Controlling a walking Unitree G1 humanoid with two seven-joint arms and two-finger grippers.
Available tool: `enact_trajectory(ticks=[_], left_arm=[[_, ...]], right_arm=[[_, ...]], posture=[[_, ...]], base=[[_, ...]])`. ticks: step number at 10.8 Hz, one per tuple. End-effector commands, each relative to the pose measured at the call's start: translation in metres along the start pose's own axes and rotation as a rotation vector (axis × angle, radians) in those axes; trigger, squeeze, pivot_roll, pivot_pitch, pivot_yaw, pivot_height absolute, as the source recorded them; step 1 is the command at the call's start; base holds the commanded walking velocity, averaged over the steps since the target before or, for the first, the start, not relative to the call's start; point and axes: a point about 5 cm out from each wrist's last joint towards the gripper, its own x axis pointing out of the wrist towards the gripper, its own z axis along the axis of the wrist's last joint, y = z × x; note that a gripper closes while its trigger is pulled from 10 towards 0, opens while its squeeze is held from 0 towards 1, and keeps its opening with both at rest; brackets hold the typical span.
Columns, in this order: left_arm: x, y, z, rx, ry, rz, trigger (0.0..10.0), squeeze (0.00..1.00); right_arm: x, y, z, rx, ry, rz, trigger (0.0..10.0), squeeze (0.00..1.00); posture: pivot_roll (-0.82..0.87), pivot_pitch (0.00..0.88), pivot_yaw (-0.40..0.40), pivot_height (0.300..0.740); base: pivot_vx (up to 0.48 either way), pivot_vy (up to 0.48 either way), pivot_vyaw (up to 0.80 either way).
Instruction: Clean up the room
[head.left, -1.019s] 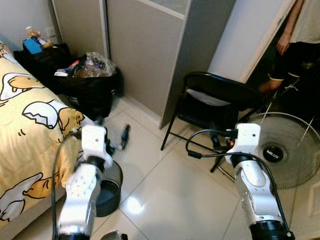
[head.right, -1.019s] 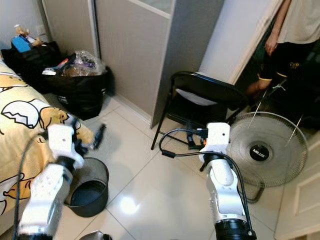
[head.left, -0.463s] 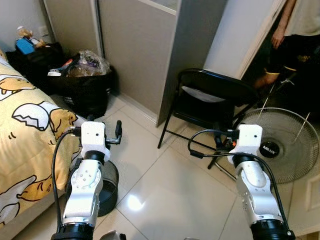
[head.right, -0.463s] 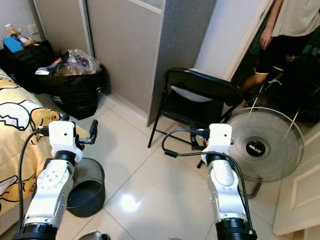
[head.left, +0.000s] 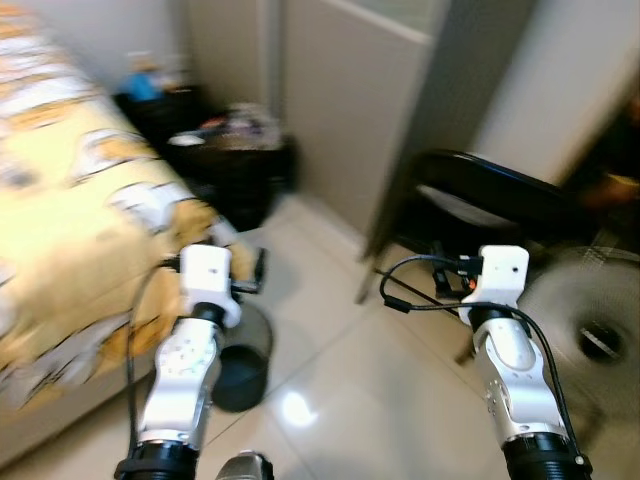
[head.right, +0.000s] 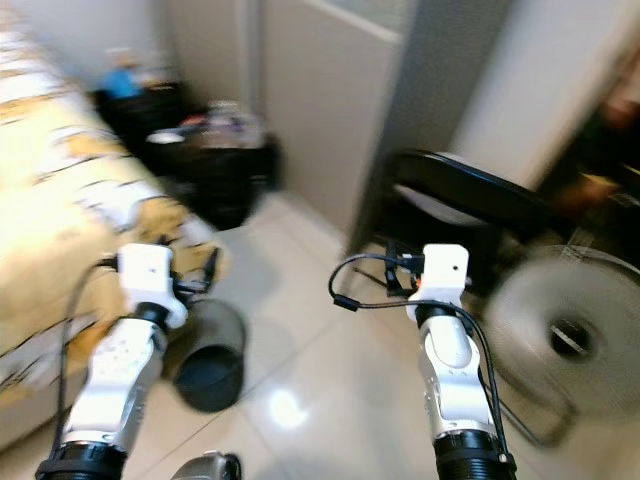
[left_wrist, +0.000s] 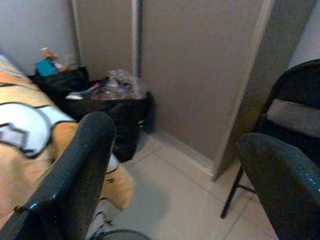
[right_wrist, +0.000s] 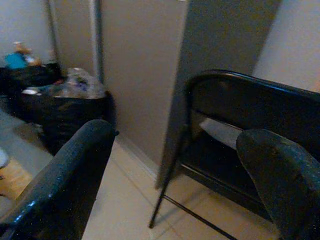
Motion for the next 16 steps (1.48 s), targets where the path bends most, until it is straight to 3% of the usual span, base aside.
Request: enact_trajectory(ticks=[1,6,9,16], left_arm=[[0.007,-0.005,0.006,0.039,-0.011,-0.058,10.0,0.0],[0.018,-0.005,0.014,0.026,-0.027,-0.131,10.0,0.0],[0.018,-0.008,0.011,0.002,-0.025,-0.139,10.0,0.0],[0.018,-0.009,0.007,0.023,-0.008,-0.095,10.0,0.0]], right_arm=[[-0.001,-0.008,-0.004,0.014,0.01,-0.047,10.0,0.0],[0.002,-0.002,-0.007,0.014,0.006,-0.042,10.0,0.0],[0.007,0.012,-0.009,0.019,0.017,0.016,10.0,0.0],[0.006,0.01,-0.014,0.022,0.02,0.025,10.0,0.0]], posture=[[-0.09,0.0,-0.026,0.725],[-0.1,0.0,0.005,0.725],[-0.08,0.0,-0.01,0.725],[-0.07,0.0,-0.006,0.725]], base=[[0.0,0.0,0.0],[0.0,0.0,0.0],[0.384,0.289,0.0],[0.042,0.054,0.77]])
